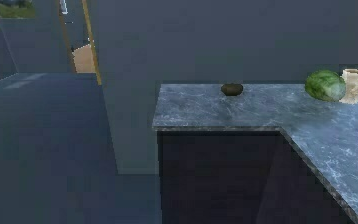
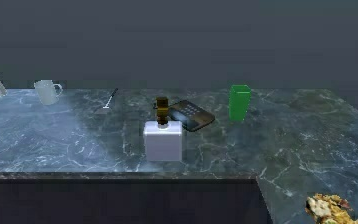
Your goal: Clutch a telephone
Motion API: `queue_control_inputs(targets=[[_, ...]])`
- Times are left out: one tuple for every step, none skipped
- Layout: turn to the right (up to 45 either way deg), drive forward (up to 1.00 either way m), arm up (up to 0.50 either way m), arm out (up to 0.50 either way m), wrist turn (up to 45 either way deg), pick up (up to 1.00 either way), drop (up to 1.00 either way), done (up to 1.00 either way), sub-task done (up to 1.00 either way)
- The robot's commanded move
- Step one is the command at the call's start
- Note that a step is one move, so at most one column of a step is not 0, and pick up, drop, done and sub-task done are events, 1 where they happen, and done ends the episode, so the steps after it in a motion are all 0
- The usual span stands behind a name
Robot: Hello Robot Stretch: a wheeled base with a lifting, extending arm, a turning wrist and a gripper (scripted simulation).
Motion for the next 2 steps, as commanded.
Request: queue_control_inputs(targets=[[0.0, 0.0, 0.5, 0.0, 0.0, 0.0, 0.0, 0.0, 0.0], [0.0, 0.0, 0.38, 0.0, 0.0, 0.0, 0.0, 0.0, 0.0]])
